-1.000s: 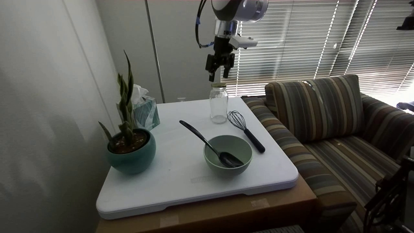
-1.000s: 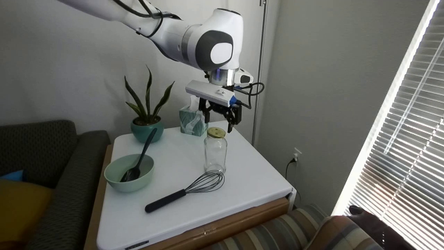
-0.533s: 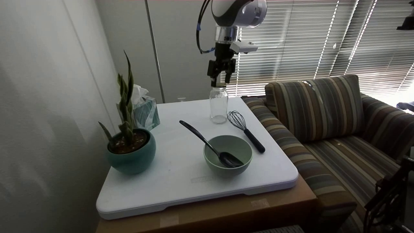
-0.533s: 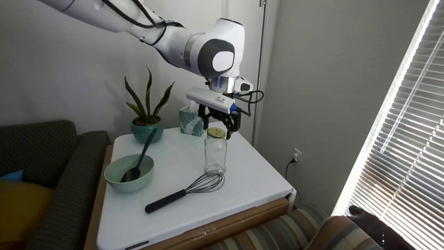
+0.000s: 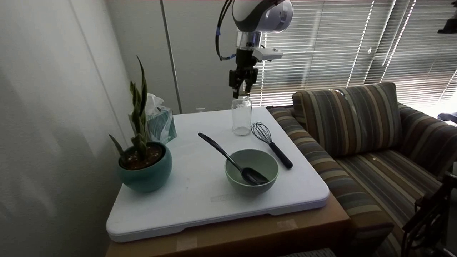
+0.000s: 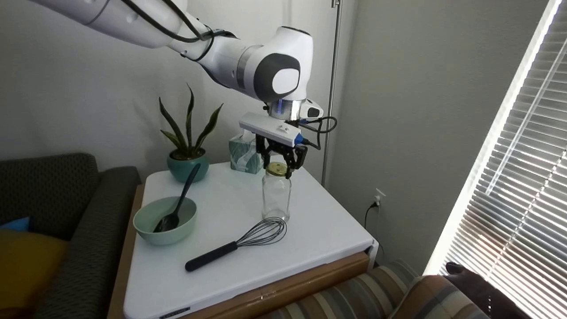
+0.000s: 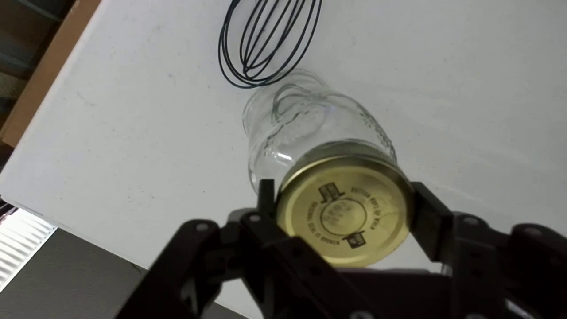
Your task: Take the lid off the bottle and put it on the board
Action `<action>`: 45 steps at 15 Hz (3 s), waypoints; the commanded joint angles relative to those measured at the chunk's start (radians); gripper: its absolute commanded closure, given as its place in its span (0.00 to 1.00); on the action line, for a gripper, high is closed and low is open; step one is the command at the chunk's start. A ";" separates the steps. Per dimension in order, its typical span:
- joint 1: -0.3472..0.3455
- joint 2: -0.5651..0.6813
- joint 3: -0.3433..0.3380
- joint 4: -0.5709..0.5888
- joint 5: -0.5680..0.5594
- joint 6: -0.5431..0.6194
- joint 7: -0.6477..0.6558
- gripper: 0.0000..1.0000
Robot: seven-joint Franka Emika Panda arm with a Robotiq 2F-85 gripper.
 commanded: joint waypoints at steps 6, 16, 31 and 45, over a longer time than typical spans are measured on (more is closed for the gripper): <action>0.005 0.009 -0.012 0.047 -0.026 -0.048 -0.019 0.53; 0.091 -0.090 0.023 0.044 -0.131 -0.014 -0.211 0.53; 0.345 0.144 -0.156 0.054 -0.289 0.282 0.371 0.53; 0.333 0.237 -0.123 0.090 -0.202 0.203 0.484 0.53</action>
